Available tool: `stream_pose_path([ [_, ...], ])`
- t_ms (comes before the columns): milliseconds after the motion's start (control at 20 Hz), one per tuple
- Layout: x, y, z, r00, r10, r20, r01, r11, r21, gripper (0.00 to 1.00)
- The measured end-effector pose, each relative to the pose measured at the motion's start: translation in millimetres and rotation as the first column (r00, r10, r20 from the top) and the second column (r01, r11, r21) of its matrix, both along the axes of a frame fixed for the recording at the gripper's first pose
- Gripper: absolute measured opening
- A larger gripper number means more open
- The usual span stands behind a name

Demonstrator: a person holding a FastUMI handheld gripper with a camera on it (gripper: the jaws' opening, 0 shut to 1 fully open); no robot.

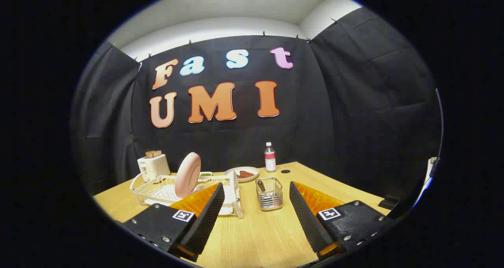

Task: Take the plate from the dish rack, then take the spoon from the basket and place it into the plate.

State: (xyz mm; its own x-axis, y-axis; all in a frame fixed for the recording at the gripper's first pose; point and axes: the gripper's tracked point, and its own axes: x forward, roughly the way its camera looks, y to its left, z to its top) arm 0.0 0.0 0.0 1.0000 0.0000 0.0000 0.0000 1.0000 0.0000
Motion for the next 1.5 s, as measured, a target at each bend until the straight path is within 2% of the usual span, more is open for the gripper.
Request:
stream_pose_path([
  [650, -3, 1, -11, 1.000, 0.011, -0.005, -0.011, 1.000, -0.013, 0.98],
  [900, 3, 15, -11, 0.999, 0.034, -0.016, -0.034, 0.999, 0.018, 0.98],
  [1200, 34, 60, 6, 0.994, 0.109, -0.022, -0.109, 0.994, -0.008, 0.97],
  [1500, 94, 130, 27, 0.964, 0.259, -0.060, -0.258, 0.966, 0.012, 0.97],
])
